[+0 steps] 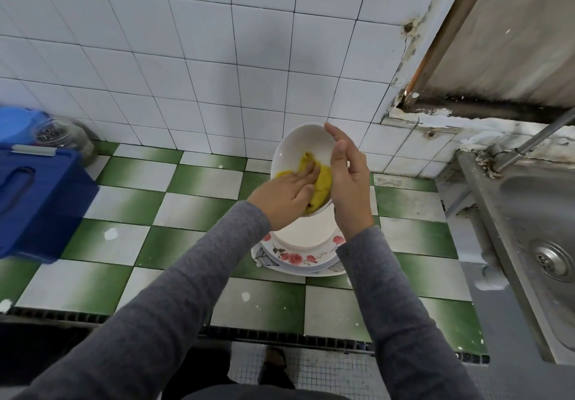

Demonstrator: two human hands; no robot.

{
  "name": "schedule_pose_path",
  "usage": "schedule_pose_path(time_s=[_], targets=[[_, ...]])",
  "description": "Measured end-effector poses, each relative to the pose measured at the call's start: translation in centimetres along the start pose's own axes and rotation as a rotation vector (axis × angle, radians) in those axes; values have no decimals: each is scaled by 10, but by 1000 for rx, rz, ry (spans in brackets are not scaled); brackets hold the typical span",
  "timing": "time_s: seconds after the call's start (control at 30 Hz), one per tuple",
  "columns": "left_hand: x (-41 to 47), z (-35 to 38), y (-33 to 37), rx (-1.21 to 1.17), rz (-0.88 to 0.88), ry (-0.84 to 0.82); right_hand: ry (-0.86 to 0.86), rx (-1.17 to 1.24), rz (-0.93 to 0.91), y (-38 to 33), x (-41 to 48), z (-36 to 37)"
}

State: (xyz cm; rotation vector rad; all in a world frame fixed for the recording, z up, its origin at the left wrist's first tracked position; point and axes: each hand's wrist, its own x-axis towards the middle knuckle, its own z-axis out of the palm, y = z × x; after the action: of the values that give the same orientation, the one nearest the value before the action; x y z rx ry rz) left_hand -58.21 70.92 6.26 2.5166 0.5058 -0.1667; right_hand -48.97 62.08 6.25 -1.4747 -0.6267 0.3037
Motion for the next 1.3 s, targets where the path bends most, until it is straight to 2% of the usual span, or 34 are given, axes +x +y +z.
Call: schedule_pose_path(time_s=[0.07, 0.13, 0.23, 0.33, 0.47, 0.6, 0.7, 0.87, 0.97, 1.1, 1.17, 1.3], targets=[[-6, 7, -2, -81, 34, -51, -24, -2, 1, 1, 0, -4], [-11, 14, -1, -154, 91, -35, -23, 28, 28, 1, 0, -6], [-14, 23, 6, -222, 219, 92, -12, 120, 74, -2, 2, -5], [-10, 25, 9, -147, 273, 179, -26, 212, 122, -5, 2, -3], [5, 16, -3, 38, 200, 148, -60, 302, 142, -7, 0, 1], [14, 10, -14, 345, -10, 190, -63, 297, 109, -9, -5, 8], [14, 13, -8, 364, -114, 192, -37, 330, 138, -9, -5, 10], [12, 10, 2, 31, 62, 17, -52, 371, 245, -5, -11, 9], [9, 16, 0, -2, 161, 38, -67, 376, 281, -4, -15, 6], [0, 22, -12, 71, 252, 11, -76, 365, 278, 0, -15, -1], [-4, 22, -20, 184, 239, -12, -75, 339, 279, 4, -13, -4], [-8, 21, -26, 313, 223, 44, -58, 356, 306, 11, -8, -8]])
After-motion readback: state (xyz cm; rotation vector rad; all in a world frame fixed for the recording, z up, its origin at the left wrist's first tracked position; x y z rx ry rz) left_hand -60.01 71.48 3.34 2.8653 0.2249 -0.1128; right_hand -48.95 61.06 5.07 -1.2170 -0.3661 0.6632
